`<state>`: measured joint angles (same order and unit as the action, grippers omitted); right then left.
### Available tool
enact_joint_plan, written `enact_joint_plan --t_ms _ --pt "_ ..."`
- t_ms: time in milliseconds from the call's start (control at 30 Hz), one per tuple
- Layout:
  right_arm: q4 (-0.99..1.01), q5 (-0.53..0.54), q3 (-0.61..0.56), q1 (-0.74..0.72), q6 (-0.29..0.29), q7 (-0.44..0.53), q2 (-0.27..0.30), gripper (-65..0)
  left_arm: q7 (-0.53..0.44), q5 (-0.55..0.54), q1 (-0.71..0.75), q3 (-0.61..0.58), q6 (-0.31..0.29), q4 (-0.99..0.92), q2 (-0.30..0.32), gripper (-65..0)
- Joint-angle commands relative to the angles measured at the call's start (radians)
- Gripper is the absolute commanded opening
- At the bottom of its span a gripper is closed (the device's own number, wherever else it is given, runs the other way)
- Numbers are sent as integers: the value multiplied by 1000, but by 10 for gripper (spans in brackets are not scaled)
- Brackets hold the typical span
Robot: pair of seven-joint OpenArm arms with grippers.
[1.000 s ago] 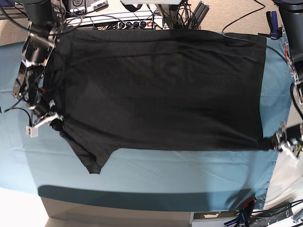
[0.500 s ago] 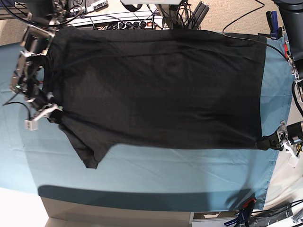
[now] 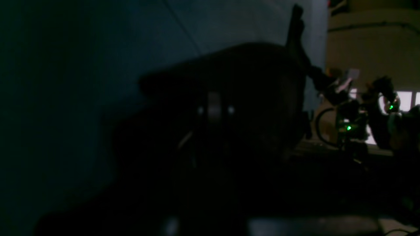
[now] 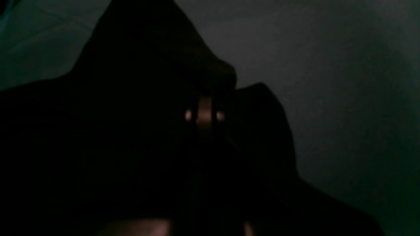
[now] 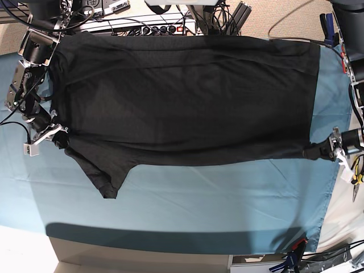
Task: Fold the T-shirt properly
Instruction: 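Lift the hem with both grippers and carry it toward the folded collar edge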
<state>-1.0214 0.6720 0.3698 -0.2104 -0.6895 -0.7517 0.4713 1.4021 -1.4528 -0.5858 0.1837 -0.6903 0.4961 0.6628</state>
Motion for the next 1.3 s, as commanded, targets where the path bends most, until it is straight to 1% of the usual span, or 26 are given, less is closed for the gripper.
enact_joint_plan --t_ms 0,100,200,333,467,700,867,1100,1267 --pt "-19 20 4 -19 -9 18 27 -650 -6 -31 -21 3 -8 22 26 -650" --pt "-19 26 4 -19 -9 5 27 -650 -6 -31 -10 3 -8 39 34 -650" --pt "-19 74 4 -19 -9 -20 27 -650 -6 -31 10 3 -8 66 45 -650" --pt "-19 76 4 -19 -9 -20 27 -650 -6 -31 40 3 -8 111 51 -650" --pt "-19 76 4 -19 -9 -19 27 -650 -6 -31 69 3 -8 183 43 -650" --pt "-19 76 4 -19 -9 -19 27 -650 -6 -31 164 3 -8 346 2 -650" --pt "-19 76 4 -19 -9 -22 27 -650 -6 -31 208 3 -8 380 3 -650" --pt "-19 98 4 -16 -9 -61 27 -650 -6 -31 261 3 -8 400 2 -650" --pt "-20 99 4 -11 -9 -63 27 -650 -6 -31 335 3 -8 486 2 -650"
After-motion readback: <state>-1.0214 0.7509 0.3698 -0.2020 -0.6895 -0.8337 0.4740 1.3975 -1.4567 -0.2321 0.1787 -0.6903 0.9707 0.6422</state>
